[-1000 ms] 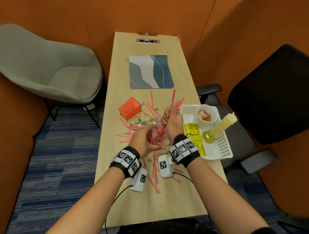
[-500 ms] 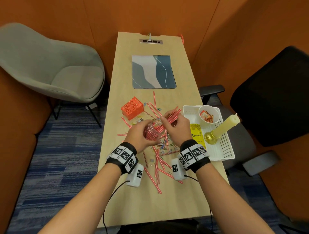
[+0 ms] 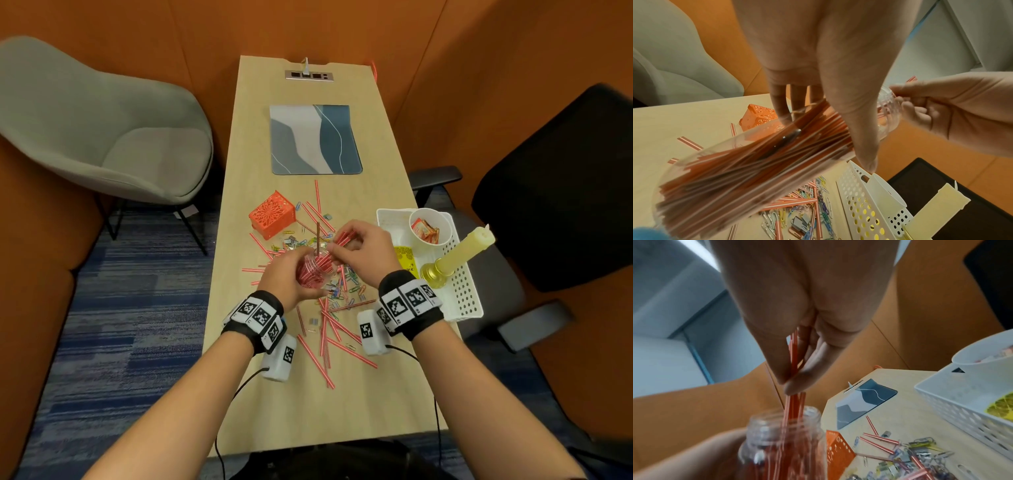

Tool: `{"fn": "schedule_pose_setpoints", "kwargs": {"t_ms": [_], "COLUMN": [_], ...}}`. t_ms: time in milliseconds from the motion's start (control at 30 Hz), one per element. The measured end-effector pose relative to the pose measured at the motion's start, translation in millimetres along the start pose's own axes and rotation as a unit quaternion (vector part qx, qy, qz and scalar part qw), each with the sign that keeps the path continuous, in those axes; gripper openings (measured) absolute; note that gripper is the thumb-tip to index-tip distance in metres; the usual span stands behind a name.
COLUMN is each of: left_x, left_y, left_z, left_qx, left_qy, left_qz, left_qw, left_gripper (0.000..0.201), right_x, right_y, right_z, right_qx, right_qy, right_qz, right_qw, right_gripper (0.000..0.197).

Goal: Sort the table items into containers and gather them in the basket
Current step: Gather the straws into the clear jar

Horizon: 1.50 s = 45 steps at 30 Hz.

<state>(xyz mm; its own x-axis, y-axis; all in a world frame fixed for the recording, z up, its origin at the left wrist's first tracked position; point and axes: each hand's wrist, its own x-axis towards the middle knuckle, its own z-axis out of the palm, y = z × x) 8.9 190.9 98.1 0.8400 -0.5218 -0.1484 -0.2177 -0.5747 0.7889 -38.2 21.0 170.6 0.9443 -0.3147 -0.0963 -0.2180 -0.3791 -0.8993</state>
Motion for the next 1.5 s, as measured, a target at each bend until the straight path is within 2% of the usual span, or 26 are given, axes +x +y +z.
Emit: {"fn": "schedule_pose_setpoints", "kwargs": {"t_ms": [233,367,433,500,567,667,733,800,867,933,1100,1233,1400,1500], "left_x": [-4.4,-3.1,-2.6,-0.8,2.6,8.6,12.1,15.4,18.2,20.9,29.7,30.3,30.3,27.7], "left_y": [-7.3,-9.4,-9.8,-11.5,-13.4,-14.1,-12.8,-12.1,-12.3,-13.6,-12.2,-13.8,-18.2,-24.8], "left_z": [-0.1,-5.3,-8.1,-10.0,-10.5,-9.5,-8.6,-8.1,-8.5,-8.7,-9.3,-9.6,-10.2,-9.1], "left_qx": [0.008,0.023,0.029,0.05,0.069,0.09,0.12,0.137,0.126,0.1,0.097,0.077,0.091,0.055], "left_qy": [-0.01,-0.013,-0.006,0.003,0.002,-0.004,-0.009,-0.013,-0.009,0.004,0.013,0.014,0.003,0.021], "left_qz": [-0.001,0.003,-0.001,0.002,0.006,0.011,0.017,0.017,0.016,0.019,0.013,-0.005,-0.014,-0.025], "left_qw": [1.0,1.0,1.0,0.999,0.998,0.996,0.993,0.99,0.992,0.995,0.995,0.997,0.996,0.998], "left_gripper": [0.093,0.095,0.09,0.087,0.087,0.086,0.084,0.084,0.083,0.082,0.088,0.089,0.092,0.092], "right_x": [-2.8,-1.9,-0.3,1.8,3.5,3.8,3.3,5.1,9.2,11.7,7.5,20.1,19.8,23.6], "right_y": [10.5,10.5,9.9,9.9,10.0,8.5,7.1,7.7,13.9,21.8,26.1,23.4,18.1,21.8], "right_z": [2.2,-5.4,-12.4,-16.1,-15.0,-9.0,-5.0,-2.0,-1.2,0.5,17.0,6.0,16.3,13.8], "right_qx": [-0.04,-0.08,-0.028,0.034,0.028,0.003,0.001,-0.011,-0.048,-0.072,-0.088,-0.045,-0.087,-0.057], "right_qy": [-0.027,-0.085,-0.072,-0.035,-0.021,-0.044,-0.044,-0.023,0.009,0.039,0.028,0.021,-0.075,-0.032], "right_qz": [0.028,0.066,0.09,0.102,0.097,0.091,0.08,0.058,0.041,0.042,0.004,-0.039,-0.089,-0.103], "right_qw": [0.998,0.991,0.993,0.994,0.995,0.995,0.996,0.998,0.998,0.996,0.996,0.998,0.989,0.993], "right_gripper": [0.017,0.04,0.048,0.048,0.045,0.046,0.041,0.026,0.01,0.004,0.009,0.014,0.016,0.016]}}
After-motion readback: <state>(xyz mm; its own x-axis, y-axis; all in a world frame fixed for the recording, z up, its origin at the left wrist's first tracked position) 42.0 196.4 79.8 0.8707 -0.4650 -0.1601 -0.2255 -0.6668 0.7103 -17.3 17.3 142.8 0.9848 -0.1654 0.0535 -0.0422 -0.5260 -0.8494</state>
